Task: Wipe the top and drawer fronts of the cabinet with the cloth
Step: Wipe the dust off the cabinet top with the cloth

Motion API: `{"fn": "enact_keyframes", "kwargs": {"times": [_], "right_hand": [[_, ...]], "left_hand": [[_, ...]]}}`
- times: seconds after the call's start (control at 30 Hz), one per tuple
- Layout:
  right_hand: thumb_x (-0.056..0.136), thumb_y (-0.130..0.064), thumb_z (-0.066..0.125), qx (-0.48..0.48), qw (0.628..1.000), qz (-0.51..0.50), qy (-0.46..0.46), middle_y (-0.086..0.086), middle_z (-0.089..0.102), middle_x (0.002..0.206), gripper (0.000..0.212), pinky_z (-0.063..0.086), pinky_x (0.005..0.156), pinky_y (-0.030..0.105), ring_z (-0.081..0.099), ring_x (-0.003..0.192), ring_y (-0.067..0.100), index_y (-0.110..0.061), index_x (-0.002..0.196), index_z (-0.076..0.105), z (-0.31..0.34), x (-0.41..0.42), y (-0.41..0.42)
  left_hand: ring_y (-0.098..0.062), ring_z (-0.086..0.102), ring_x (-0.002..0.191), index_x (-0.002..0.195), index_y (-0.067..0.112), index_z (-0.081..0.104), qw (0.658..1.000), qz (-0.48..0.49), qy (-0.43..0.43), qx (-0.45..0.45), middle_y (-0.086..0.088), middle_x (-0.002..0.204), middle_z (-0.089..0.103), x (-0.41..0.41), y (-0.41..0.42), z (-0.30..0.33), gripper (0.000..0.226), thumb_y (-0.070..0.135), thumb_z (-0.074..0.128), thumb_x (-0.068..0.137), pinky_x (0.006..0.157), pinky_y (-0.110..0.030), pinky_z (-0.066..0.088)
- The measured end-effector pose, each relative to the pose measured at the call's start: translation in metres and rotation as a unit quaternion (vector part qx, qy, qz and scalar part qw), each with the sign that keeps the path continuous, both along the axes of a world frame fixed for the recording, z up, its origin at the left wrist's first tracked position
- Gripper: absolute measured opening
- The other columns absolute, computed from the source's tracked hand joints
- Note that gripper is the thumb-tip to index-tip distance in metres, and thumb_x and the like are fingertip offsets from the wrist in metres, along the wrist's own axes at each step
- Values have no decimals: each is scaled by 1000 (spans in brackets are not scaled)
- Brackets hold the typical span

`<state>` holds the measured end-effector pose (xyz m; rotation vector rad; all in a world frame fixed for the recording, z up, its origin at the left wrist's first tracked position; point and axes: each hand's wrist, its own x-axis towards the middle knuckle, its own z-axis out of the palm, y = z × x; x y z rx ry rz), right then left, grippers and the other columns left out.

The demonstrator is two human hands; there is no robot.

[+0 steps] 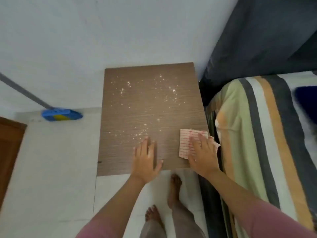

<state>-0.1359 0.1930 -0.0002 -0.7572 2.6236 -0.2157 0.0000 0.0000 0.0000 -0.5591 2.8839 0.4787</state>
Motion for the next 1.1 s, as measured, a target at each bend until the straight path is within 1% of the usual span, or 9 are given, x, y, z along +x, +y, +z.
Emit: {"fn": "enact_keyframes", "kwargs": {"times": [0.07, 0.17, 0.33, 0.47, 0.63, 0.8, 0.9, 1.0, 1.1], "right_hand": [[80, -48, 46, -6, 999, 13, 38, 12, 20, 154, 69, 12, 113, 59, 14, 140, 36, -28, 143, 29, -15, -8, 2], [82, -59, 45, -1, 996, 48, 69, 6, 6, 158, 72, -3, 107, 58, 2, 143, 38, -38, 145, 19, -31, -18, 4], [86, -64, 33, -25, 994, 70, 76, -1, 3, 159, 65, -7, 106, 59, -5, 144, 35, -43, 145, 16, -50, -24, 5], [92, -54, 31, -104, 990, 65, 71, -3, 19, 156, 54, 2, 113, 53, 7, 145, 27, -38, 144, 29, -55, -21, 9], [95, -35, 33, -140, 987, 57, 46, 0, 29, 149, 46, 12, 109, 55, 19, 140, 29, -28, 141, 33, -57, -24, 5], [93, -27, 29, -175, 984, 34, -9, 3, 30, 147, 47, 17, 108, 56, 18, 137, 32, -16, 136, 45, -43, -37, -2], [93, -29, 26, -201, 979, 25, -25, 4, 29, 148, 50, 17, 110, 45, 18, 139, 28, -15, 138, 43, -28, -66, -19], [94, -21, 34, -240, 971, 6, -7, 9, 31, 148, 45, 25, 110, 50, 23, 138, 32, -13, 137, 44, -22, -113, -49], [94, -10, 41, -256, 967, -12, 2, 12, 32, 150, 43, 28, 111, 52, 20, 140, 31, -13, 137, 44, -17, -166, -84]], "left_hand": [[-36, 26, 136, 141, 13, 33, 1000, 8, 0, -3, -17, 150, 26, -7, 1, -14, 75, 56, 49, 82, 106, -57, 21], [-36, 20, 139, 143, 16, 28, 1000, -1, -11, -25, -15, 153, 19, -15, 0, -34, 76, 59, 46, 83, 107, -58, 16], [-36, 19, 139, 144, 17, 29, 999, -17, -9, -39, -12, 154, 19, -16, 3, -52, 73, 59, 40, 85, 107, -60, 17], [-35, 18, 140, 144, 17, 29, 999, -17, -3, -39, -12, 154, 20, -16, 4, -50, 72, 58, 39, 85, 108, -58, 15], [-36, 18, 140, 144, 15, 28, 1000, -19, -19, -12, -14, 153, 20, -19, 1, -43, 73, 57, 39, 85, 108, -58, 13], [-32, 12, 142, 145, 10, 24, 1000, -15, -12, 5, -15, 154, 15, -38, -14, -33, 76, 56, 40, 86, 110, -54, 12], [-32, 10, 142, 145, 10, 23, 1000, -1, -5, 7, -14, 155, 12, -66, -34, -28, 77, 55, 45, 86, 111, -54, 9], [-33, 12, 141, 144, 9, 26, 1000, 18, 7, 0, -15, 155, 13, -101, -60, -23, 77, 55, 41, 85, 110, -55, 6], [-34, 16, 140, 143, 9, 28, 1000, 19, 7, -20, -16, 154, 16, -137, -87, -25, 76, 58, 35, 85, 108, -56, 5]]}}
